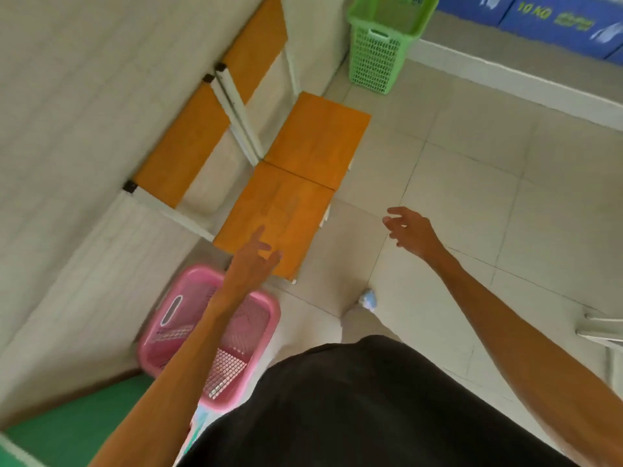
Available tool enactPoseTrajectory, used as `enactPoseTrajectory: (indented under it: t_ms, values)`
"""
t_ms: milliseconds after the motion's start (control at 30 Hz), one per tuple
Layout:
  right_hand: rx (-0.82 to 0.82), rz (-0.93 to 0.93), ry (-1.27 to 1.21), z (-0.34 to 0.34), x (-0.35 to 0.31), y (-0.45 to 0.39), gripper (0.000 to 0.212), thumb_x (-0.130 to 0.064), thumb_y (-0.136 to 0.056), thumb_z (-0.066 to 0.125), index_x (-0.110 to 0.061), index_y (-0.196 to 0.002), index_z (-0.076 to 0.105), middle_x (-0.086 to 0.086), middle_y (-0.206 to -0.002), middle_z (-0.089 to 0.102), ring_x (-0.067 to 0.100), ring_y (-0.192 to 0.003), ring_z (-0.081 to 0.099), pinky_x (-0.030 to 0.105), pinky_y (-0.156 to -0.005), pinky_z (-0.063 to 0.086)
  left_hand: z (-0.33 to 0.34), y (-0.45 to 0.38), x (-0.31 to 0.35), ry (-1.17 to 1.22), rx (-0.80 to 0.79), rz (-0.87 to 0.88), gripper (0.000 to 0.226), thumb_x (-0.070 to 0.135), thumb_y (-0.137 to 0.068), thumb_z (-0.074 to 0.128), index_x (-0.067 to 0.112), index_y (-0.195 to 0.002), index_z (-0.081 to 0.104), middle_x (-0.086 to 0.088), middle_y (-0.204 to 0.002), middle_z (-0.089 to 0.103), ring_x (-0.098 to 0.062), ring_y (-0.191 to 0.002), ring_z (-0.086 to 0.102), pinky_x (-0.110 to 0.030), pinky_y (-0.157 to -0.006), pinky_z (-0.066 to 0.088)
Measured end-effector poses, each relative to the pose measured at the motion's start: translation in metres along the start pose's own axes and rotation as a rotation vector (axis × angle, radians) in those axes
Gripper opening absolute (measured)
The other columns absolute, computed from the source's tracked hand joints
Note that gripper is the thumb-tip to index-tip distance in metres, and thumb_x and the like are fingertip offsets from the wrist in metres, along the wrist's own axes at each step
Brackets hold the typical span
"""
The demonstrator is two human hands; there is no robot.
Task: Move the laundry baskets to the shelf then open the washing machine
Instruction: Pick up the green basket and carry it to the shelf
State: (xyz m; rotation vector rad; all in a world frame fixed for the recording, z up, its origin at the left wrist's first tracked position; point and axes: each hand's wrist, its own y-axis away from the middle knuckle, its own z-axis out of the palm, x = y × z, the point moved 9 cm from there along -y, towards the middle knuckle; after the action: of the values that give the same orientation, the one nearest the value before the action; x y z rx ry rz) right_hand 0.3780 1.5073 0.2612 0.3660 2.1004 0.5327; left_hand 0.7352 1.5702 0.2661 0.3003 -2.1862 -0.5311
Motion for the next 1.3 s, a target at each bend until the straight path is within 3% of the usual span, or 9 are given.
enactPoseTrajectory:
  t_ms: [133,333,433,500,600,767,867,967,1300]
  values:
    - [-0.099,0.140,-0.195,-0.059,0.056,-0.017,0.030,-0.021,-0.095,0.060,-0.008,-0.122,0.059,0.000,-0.086,0.071,0.024,-0.075,0.065,0.029,-0.061,0.052,0.069,-0.063,0.095,-0.021,-0.060,0.103,0.072,0.032,-0.091,0.068,0.022,-0.152,0.031,-0.004,-0.118,0.065,-0.011,-0.074,0.062,-0.028,-0.070,0.050]
    - [0.075,0.142,-0.178,-0.170,0.096,-0.051,0.031,-0.038,-0.092,0.061,-0.021,-0.117,0.061,0.008,-0.102,0.071,0.023,-0.084,0.073,0.042,-0.076,0.060,0.164,-0.135,0.227,-0.090,-0.187,0.251,0.067,0.034,-0.094,0.062,0.021,-0.152,0.032,-0.004,-0.125,0.062,-0.011,-0.084,0.061,-0.015,-0.065,0.045]
    - [0.105,0.157,-0.175,-0.208,0.102,-0.079,0.034,-0.040,-0.092,0.060,-0.021,-0.120,0.060,0.009,-0.106,0.071,0.022,-0.085,0.072,0.042,-0.076,0.060,0.188,-0.172,0.272,-0.141,-0.221,0.292,0.066,0.037,-0.095,0.061,0.021,-0.152,0.031,-0.004,-0.127,0.060,-0.014,-0.092,0.062,-0.023,-0.077,0.051]
    - [0.129,0.165,-0.142,-0.228,0.103,-0.103,0.038,-0.044,-0.093,0.057,-0.021,-0.123,0.060,0.009,-0.110,0.070,0.019,-0.087,0.071,0.036,-0.075,0.059,0.197,-0.200,0.291,-0.209,-0.240,0.309,0.070,0.044,-0.093,0.060,0.023,-0.152,0.029,-0.004,-0.134,0.057,-0.019,-0.112,0.060,-0.035,-0.093,0.052]
    - [0.138,0.163,-0.025,-0.252,0.100,-0.148,0.046,-0.047,-0.094,0.054,-0.018,-0.129,0.058,0.008,-0.120,0.067,0.022,-0.105,0.065,0.030,-0.087,0.050,0.205,-0.256,0.310,-0.438,-0.256,0.360,0.086,0.069,-0.085,0.050,0.023,-0.154,0.024,-0.005,-0.149,0.045,-0.027,-0.134,0.045,-0.049,-0.110,0.039]
    - [0.017,0.172,0.260,-0.292,0.099,-0.256,0.079,-0.071,-0.087,0.034,-0.020,-0.147,0.038,0.007,-0.153,0.039,0.031,-0.142,0.034,0.054,-0.114,0.028,0.201,-0.361,0.349,-0.607,-0.188,0.348,0.098,0.083,-0.076,0.038,0.026,-0.154,0.024,-0.008,-0.155,0.035,-0.032,-0.143,0.031,-0.050,-0.115,0.030]
    - [-0.019,0.248,0.370,-0.319,0.102,-0.320,0.075,-0.063,-0.093,0.036,-0.019,-0.152,0.028,0.008,-0.160,0.025,0.034,-0.148,0.018,0.056,-0.116,0.019,0.198,-0.428,0.375,-0.690,-0.249,0.284,0.097,0.079,-0.081,0.043,0.025,-0.157,0.014,-0.010,-0.164,0.014,-0.037,-0.151,0.009,-0.052,-0.120,0.014]
    - [-0.058,0.308,0.417,-0.348,0.100,-0.383,0.078,-0.066,-0.091,0.033,-0.020,-0.153,0.023,0.009,-0.162,0.019,0.036,-0.149,0.015,0.059,-0.117,0.017,0.189,-0.505,0.406,-0.730,-0.289,0.250,0.098,0.076,-0.082,0.043,0.024,-0.158,0.007,-0.011,-0.165,0.006,-0.039,-0.151,-0.001,-0.055,-0.121,0.010]
    - [-0.143,0.350,0.571,-0.458,0.036,-0.614,0.082,-0.070,-0.090,0.020,-0.022,-0.155,0.015,0.011,-0.163,0.010,0.038,-0.149,0.009,0.059,-0.118,0.010,0.160,-0.724,0.505,-0.861,-0.347,0.159,0.094,0.075,-0.087,0.038,0.022,-0.158,0.007,-0.013,-0.165,0.004,-0.038,-0.151,0.000,-0.057,-0.120,0.006]
